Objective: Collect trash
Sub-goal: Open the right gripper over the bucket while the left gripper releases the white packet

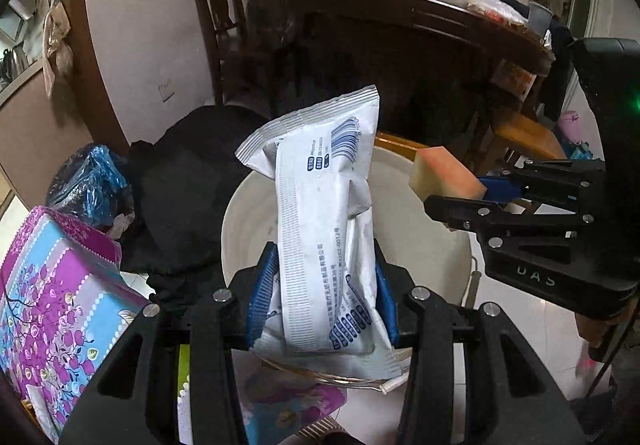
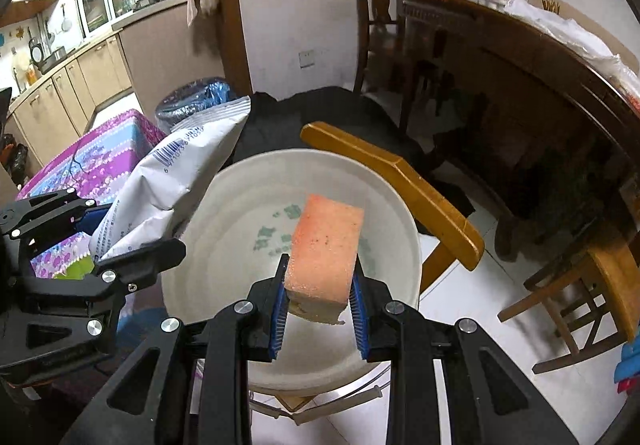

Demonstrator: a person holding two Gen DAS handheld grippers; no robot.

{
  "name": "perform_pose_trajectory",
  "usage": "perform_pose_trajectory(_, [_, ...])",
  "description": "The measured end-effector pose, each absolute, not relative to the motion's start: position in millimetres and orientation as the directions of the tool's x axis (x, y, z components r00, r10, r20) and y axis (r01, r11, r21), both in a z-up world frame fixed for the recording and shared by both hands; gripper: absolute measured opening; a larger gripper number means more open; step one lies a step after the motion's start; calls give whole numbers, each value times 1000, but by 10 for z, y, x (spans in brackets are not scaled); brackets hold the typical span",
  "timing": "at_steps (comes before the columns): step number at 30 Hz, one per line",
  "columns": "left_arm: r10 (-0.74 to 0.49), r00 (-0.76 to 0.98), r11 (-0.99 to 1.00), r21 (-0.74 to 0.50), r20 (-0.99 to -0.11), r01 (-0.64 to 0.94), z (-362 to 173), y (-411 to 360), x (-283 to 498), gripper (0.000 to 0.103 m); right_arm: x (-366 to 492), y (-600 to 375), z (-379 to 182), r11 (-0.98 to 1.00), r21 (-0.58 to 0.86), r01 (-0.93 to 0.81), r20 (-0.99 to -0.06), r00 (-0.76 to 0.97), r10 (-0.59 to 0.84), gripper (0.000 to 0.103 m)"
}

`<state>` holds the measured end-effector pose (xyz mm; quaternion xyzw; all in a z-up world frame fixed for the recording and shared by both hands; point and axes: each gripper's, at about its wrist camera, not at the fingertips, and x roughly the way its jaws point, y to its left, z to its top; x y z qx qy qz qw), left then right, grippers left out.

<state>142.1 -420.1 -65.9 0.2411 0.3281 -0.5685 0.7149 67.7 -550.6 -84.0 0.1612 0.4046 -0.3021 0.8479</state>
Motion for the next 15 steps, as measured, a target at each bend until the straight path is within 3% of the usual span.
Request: perform_pose_trajectory(15, [-590,119,226,-22,-799,974,-765,-4497,1485,43,843,-5612,-1112,757,5,653,-883,359,-303,28])
